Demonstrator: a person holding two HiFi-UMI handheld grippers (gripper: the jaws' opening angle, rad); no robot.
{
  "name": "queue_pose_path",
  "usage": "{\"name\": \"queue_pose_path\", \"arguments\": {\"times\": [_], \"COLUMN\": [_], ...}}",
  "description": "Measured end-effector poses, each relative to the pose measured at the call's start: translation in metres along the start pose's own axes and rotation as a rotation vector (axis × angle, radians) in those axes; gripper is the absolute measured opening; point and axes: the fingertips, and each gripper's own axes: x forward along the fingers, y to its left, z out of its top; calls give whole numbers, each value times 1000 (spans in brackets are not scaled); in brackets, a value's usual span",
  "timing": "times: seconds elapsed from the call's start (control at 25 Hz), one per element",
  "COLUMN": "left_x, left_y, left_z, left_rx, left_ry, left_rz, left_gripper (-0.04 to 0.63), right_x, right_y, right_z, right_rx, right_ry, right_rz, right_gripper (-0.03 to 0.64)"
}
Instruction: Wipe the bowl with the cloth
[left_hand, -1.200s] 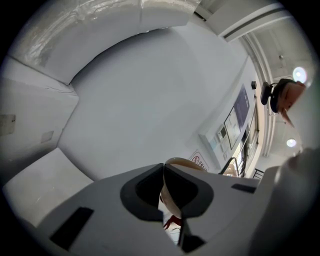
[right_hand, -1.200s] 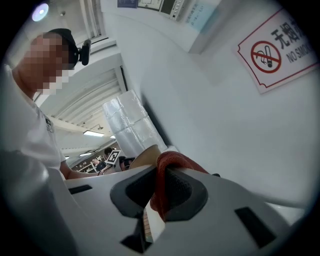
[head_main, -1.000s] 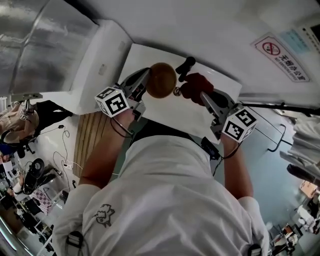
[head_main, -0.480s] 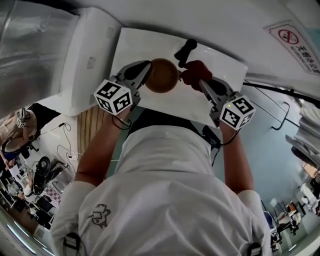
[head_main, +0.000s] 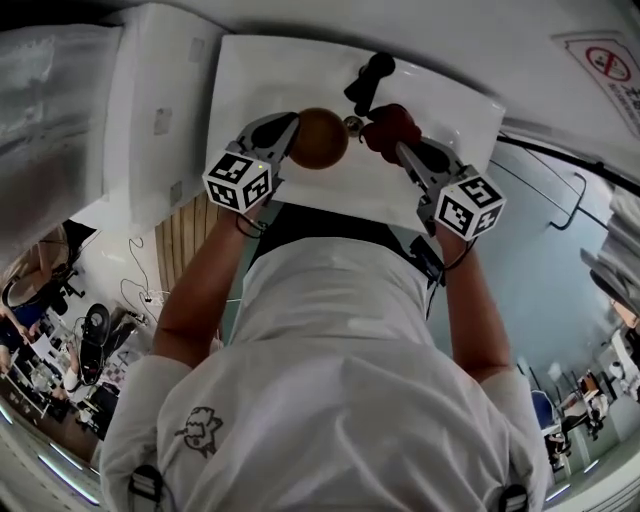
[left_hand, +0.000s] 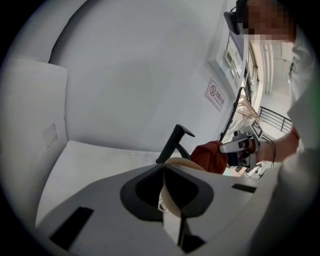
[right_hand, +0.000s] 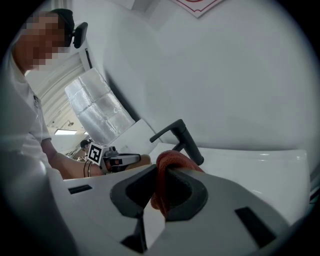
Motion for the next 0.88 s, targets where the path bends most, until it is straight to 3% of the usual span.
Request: {"name": "queue_pose_path", "arguments": {"times": [0.16,0.36,0.88], "left_x": [20,41,83], "left_y": [12,32,53], "left_z": [-29,-66,-117], "left_rx": [29,-3,56], "left_ry": [72,128,222], "left_rz": [20,68,42], "left_gripper": [20,20,20], "right_x": [2,2,16], "right_y": [-15,-31,-42], "right_z": [-13,-27,-54], "right_rx": [38,83,112], "right_ry": [7,18,85], "right_rz": [-31,-68,-106], "right_gripper": [51,51,51]}}
